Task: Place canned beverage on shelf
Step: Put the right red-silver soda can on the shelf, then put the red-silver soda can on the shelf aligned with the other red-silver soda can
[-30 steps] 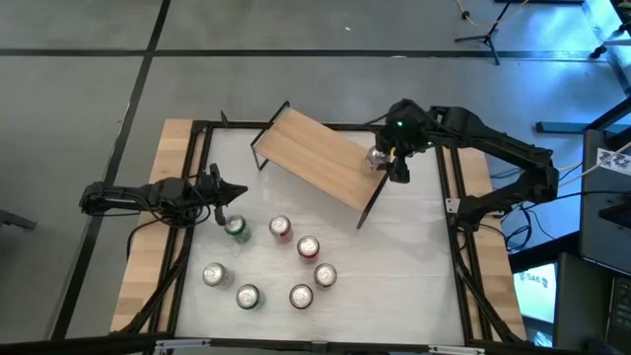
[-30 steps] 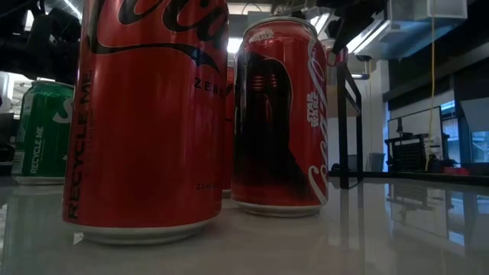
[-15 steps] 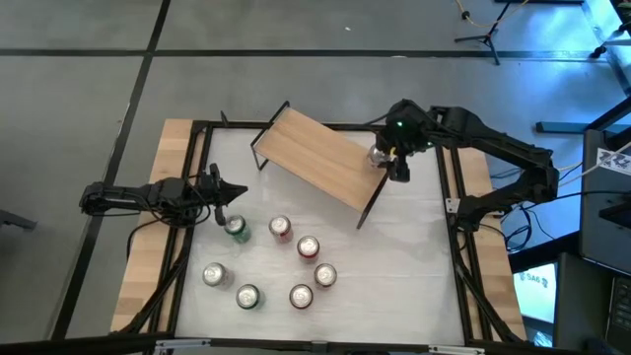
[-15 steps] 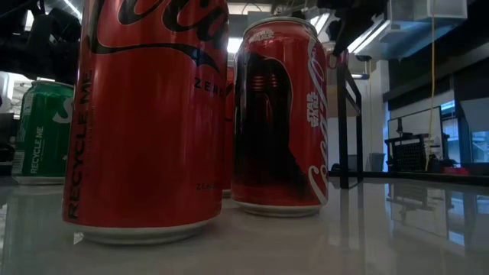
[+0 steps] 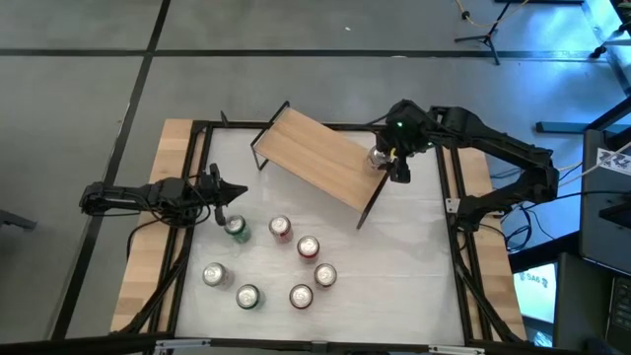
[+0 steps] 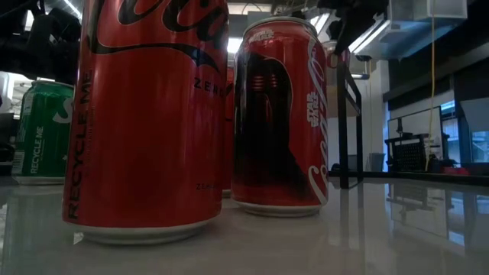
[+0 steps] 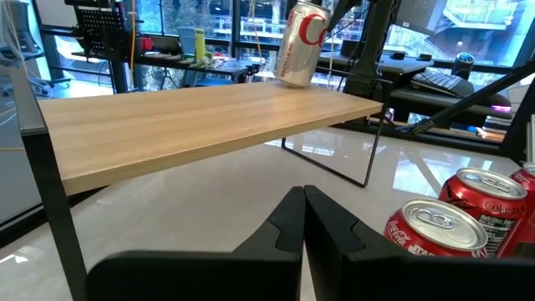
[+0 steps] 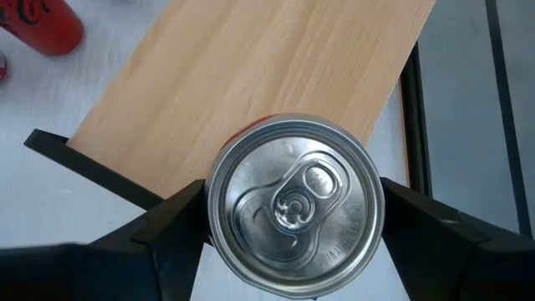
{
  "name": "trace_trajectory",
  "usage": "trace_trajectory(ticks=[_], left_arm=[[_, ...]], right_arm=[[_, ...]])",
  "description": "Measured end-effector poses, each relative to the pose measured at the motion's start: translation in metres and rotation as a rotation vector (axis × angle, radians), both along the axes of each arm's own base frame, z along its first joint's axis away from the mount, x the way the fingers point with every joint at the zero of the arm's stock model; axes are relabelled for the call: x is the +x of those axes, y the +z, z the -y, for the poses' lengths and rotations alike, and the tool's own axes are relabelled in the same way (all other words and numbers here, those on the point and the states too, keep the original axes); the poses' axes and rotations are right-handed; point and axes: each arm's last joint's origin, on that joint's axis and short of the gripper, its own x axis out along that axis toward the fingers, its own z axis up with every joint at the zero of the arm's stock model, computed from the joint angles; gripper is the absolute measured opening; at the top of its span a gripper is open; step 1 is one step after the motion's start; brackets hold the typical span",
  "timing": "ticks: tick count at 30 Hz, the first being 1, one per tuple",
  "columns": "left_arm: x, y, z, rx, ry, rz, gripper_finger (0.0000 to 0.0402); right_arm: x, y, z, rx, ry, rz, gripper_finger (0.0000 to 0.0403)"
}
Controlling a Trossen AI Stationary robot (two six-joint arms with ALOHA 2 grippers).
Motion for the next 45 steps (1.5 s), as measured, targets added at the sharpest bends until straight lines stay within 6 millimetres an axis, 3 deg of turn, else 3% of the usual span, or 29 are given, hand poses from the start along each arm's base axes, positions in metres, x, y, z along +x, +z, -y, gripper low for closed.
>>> trace_trajectory(ticks=[13,26,38,45], left_arm=[[0.0,0.0,0.0,0.0,0.0,0.0,0.0],[0.0,0.0,0.0,-0.001,-0.001,0.0,0.0],[0.0,0.0,0.0,-0.004,0.0,0.001,0.0],[0.0,0.0,0.0,-0.005,0.0,0.001,0.0]], right_arm=[[0.0,0.0,0.0,0.0,-0.001,0.0,0.0304],[0.006,-0.005,0.003,0.001,-0.005,-0.021,0.0389],[0.006,-0.005,0.004,-0.03,-0.022,-0.033,0.039],[0.004,0.021,0.003,-0.06,-0.025,0.051,0.039]])
